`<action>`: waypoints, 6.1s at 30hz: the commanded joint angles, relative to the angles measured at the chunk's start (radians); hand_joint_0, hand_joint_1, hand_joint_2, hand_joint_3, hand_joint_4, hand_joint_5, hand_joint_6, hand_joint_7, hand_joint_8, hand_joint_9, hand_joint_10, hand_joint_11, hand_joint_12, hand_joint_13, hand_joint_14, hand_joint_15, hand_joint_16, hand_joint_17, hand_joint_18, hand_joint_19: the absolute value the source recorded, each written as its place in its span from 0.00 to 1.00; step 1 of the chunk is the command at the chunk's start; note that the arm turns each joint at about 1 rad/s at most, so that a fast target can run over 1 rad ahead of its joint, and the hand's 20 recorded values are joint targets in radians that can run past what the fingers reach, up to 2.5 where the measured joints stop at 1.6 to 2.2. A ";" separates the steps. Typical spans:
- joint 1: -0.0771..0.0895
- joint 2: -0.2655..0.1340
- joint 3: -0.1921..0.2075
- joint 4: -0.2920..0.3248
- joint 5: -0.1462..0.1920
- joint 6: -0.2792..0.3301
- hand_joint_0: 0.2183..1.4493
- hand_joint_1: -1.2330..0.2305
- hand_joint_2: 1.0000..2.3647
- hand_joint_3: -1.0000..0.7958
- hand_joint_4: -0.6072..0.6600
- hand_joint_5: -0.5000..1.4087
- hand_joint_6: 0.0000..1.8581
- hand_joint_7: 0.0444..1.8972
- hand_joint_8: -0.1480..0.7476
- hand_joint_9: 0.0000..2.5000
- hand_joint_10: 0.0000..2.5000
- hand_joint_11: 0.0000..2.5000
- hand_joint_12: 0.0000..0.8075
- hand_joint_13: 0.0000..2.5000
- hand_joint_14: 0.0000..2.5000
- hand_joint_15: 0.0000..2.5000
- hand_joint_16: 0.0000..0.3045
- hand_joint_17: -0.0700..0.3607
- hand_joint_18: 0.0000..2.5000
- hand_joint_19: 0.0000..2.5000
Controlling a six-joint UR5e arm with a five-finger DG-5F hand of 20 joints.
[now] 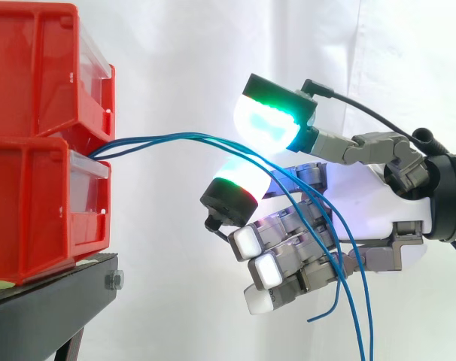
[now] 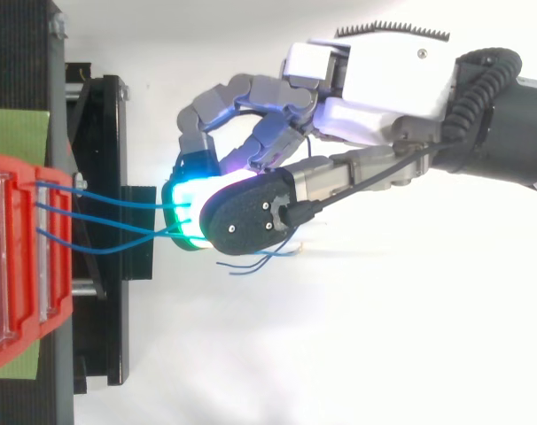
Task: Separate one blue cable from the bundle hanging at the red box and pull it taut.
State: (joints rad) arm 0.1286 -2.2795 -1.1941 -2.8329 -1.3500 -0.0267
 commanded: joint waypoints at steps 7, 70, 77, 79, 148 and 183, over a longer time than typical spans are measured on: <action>0.003 0.000 0.001 0.001 0.000 0.011 0.34 0.34 0.01 0.40 0.62 0.16 0.47 0.67 0.56 0.36 0.01 0.28 0.47 0.38 0.01 0.21 0.16 0.42 0.27 0.17; 0.005 -0.002 -0.001 0.009 0.006 0.014 0.29 0.55 0.00 0.28 0.63 0.16 0.45 0.65 0.57 0.39 0.01 0.28 0.47 0.38 0.01 0.23 0.18 0.45 0.30 0.23; 0.003 -0.002 -0.001 0.010 0.006 0.022 0.30 0.38 0.02 0.46 0.64 0.16 0.47 0.70 0.57 0.38 0.01 0.29 0.47 0.38 0.01 0.24 0.18 0.45 0.30 0.23; 0.003 -0.002 -0.001 0.010 0.006 0.022 0.31 0.36 0.02 0.46 0.62 0.16 0.48 0.68 0.56 0.37 0.01 0.29 0.47 0.38 0.01 0.24 0.18 0.46 0.30 0.23; 0.014 -0.006 -0.001 0.010 0.132 0.165 0.51 0.25 0.00 0.30 0.50 0.12 0.44 0.62 0.34 0.31 0.01 0.25 0.34 0.31 0.01 0.15 0.08 0.29 0.22 0.13; 0.029 -0.006 -0.001 -0.046 0.144 0.257 0.54 0.27 0.02 0.51 0.51 0.10 0.42 0.57 0.30 0.18 0.01 0.25 0.15 0.17 0.00 0.06 0.02 0.19 0.08 0.03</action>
State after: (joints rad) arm 0.1557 -2.2856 -1.1950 -2.8775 -1.2070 0.2281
